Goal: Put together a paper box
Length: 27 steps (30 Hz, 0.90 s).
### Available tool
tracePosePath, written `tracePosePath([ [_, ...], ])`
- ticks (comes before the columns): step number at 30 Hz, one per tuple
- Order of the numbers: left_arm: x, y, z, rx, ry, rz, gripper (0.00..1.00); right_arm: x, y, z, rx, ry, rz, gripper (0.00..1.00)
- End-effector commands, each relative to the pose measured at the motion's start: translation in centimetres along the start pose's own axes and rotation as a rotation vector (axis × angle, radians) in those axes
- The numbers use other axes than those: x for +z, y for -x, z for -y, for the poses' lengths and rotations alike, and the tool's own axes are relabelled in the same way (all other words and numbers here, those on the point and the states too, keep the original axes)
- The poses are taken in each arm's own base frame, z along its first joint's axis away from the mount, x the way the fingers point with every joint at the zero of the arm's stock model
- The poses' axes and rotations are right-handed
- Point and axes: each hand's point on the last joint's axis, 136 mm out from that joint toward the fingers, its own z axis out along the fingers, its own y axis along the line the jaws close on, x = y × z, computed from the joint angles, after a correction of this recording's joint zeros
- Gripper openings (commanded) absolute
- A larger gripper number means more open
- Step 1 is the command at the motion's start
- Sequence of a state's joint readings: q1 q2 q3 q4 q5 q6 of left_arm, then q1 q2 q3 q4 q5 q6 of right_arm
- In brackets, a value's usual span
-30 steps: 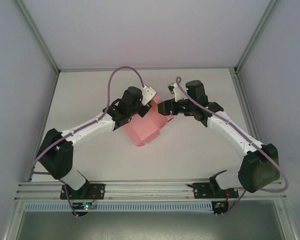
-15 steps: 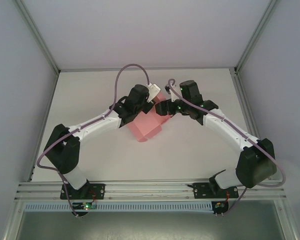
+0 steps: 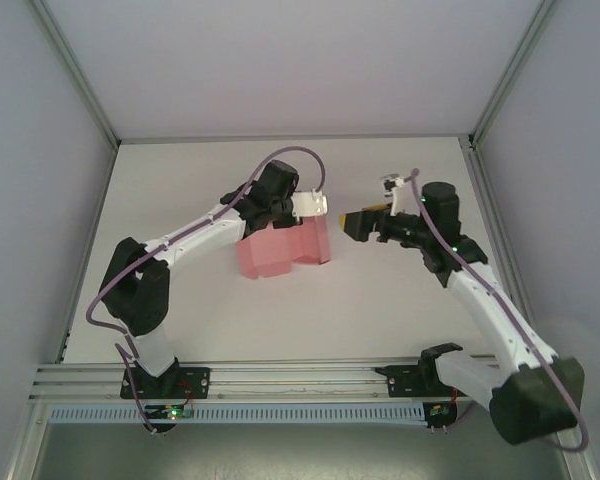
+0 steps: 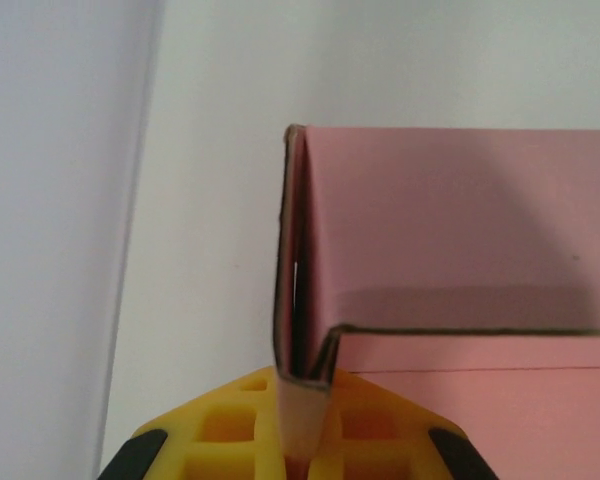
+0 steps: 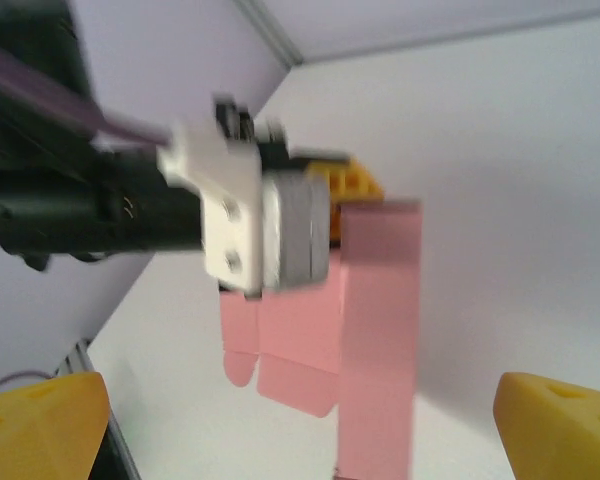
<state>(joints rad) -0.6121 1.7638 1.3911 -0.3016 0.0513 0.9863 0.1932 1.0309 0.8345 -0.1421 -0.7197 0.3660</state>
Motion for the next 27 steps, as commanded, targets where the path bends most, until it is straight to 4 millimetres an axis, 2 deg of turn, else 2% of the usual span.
tracePosePath([
  [1,-1.2,-0.4,3.8,0.38,-0.171,0.024,0.0,-3.0,0.8,4.0,0.053,-0.235,0.077,0.98],
  [4,-1.9,1.0,5.2,0.622,-0.188,0.111,0.0,-6.3,0.4,8.4,0.088,-0.504,0.09,0.98],
  [7,-1.8,1.8,7.4,0.861,-0.248,0.161,0.0,-7.5,-0.1,10.0,0.107,-0.568,0.096,0.98],
  [9,-1.3,1.9,9.0,0.982,-0.288,0.172,0.0,-7.5,-0.5,10.6,0.131,-0.566,0.096,0.98],
  [14,0.1,0.8,14.6,1.35,-0.388,0.262,0.0,-6.8,-1.3,11.5,0.178,-0.537,0.071,0.98],
  [17,0.3,2.7,16.7,1.483,-0.334,0.419,0.0,-6.3,-1.6,11.9,0.204,-0.518,0.052,0.98],
  [18,0.0,3.1,17.3,1.517,-0.349,0.458,0.04,-6.1,-1.7,12.0,0.212,-0.508,0.048,0.98],
  [20,-0.4,3.9,18.0,1.534,-0.359,0.511,0.31,-5.8,-1.8,12.2,0.223,-0.494,0.041,0.98],
  [21,-0.5,4.3,18.2,1.53,-0.362,0.528,0.41,-5.6,-1.8,12.3,0.225,-0.493,0.038,0.98],
  [22,-0.6,4.5,18.3,1.526,-0.363,0.528,0.47,-5.6,-1.9,12.4,0.23,-0.494,0.035,0.98],
  [24,-1.0,5.2,18.0,1.481,-0.349,0.532,1.0,-5.4,-2.0,12.5,0.23,-0.485,0.03,0.98],
  [27,-2.5,7.0,17.4,1.353,-0.319,0.567,1.0,-5.1,-1.7,12.4,0.226,-0.471,0.033,0.98],
])
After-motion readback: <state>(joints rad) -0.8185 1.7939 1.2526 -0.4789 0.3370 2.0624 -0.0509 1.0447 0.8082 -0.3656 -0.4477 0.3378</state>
